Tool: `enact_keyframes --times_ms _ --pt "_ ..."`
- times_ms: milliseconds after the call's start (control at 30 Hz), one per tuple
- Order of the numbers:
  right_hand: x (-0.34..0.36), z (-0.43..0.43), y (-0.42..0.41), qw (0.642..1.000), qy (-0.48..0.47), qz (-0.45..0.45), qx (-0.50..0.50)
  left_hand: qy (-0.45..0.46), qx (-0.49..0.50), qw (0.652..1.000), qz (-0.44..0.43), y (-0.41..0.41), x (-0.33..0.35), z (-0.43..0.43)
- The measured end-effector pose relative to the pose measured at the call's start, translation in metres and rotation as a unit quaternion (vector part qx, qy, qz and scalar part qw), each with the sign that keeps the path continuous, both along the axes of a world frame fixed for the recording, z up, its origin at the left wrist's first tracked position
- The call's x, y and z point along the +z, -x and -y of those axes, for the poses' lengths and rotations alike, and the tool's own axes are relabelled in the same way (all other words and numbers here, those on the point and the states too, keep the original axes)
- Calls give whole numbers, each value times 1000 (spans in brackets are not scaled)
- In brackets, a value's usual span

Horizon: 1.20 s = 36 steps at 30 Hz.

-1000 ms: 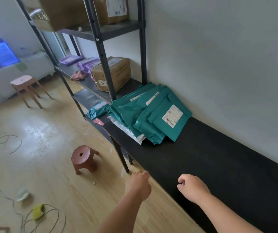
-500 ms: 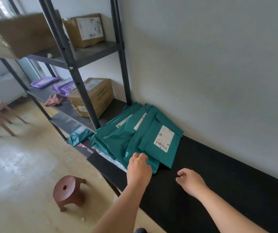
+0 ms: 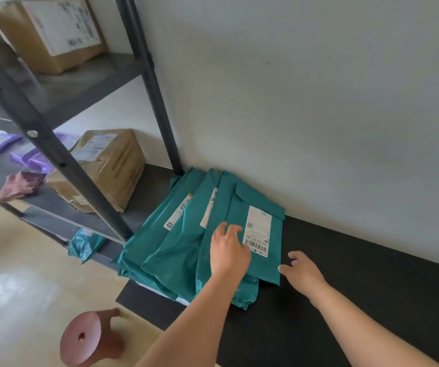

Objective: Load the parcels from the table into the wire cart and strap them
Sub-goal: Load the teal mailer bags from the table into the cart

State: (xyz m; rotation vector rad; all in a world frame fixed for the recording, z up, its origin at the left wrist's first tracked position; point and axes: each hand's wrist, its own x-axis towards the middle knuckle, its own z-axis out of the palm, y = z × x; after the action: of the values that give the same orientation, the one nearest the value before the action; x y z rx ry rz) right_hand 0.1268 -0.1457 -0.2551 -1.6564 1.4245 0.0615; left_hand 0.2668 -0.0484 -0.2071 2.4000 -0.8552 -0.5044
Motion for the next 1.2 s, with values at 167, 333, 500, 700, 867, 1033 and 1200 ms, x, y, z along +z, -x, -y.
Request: enact_keyframes --times_ms 167,333,500,700,867,1033,1200 --pt "-5 1 -12 992 -74 38 -91 -12 -20 999 -35 -11 -7 7" --pt "-7 0 -17 980 -125 69 -137 14 10 996 -85 -20 -8 12" --pt "-6 1 -20 959 -165 117 -197 37 23 988 -147 -18 -13 23" --pt "-11 -4 -12 935 -214 141 -244 1 26 984 -174 -10 -22 35" --pt "-11 -9 -4 919 -255 156 -257 7 30 987 -157 -7 -32 34" --pt "-10 -19 1 872 -278 267 -302 5 -3 992 -128 6 -44 31" --pt "-7 -22 26 847 -246 297 -366 13 -37 992 -122 36 -54 28"
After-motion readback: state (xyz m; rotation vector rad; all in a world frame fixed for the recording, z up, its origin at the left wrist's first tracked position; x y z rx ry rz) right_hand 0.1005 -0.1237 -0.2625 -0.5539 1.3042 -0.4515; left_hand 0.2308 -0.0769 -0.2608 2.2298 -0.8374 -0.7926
